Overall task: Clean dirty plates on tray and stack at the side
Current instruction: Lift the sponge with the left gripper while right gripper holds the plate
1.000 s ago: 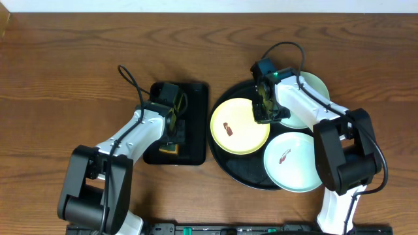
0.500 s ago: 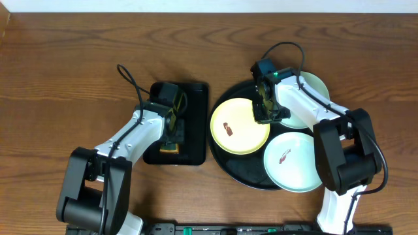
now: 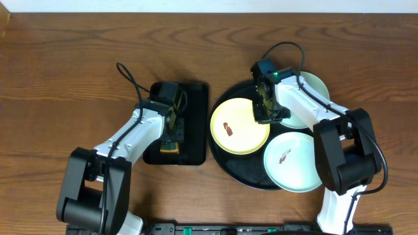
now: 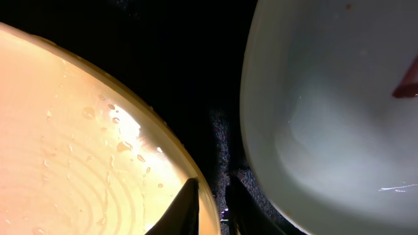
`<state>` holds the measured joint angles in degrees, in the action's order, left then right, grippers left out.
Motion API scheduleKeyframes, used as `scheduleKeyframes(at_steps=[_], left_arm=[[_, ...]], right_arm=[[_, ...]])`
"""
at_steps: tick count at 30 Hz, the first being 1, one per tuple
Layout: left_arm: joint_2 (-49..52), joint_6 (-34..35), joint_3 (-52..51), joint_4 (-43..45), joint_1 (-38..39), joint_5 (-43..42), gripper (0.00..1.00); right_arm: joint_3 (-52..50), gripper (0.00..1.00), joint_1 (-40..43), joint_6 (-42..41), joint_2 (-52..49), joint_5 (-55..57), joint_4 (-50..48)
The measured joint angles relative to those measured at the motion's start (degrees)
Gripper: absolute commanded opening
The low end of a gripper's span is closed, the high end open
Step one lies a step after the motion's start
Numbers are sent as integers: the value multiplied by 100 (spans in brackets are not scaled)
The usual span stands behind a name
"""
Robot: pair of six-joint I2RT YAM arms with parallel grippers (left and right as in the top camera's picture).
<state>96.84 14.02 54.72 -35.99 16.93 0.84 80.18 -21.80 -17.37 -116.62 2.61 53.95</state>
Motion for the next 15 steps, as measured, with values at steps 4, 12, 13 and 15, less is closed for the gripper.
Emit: scheduleKeyframes(at_steps=[4,12,13,15], left_arm=[[0,-13,0,-48,0,4,47],[0,-11,-4,-28,0,7,50],[0,-11,-4,-17,0,7,47],[0,7,-4,4,0,7,46]], right_arm=[[0,15,0,0,-2,2,2],[0,15,0,0,-2,2,35],[0,15,-2,-2,-2,0,39],[0,15,0,0,-2,0,39]])
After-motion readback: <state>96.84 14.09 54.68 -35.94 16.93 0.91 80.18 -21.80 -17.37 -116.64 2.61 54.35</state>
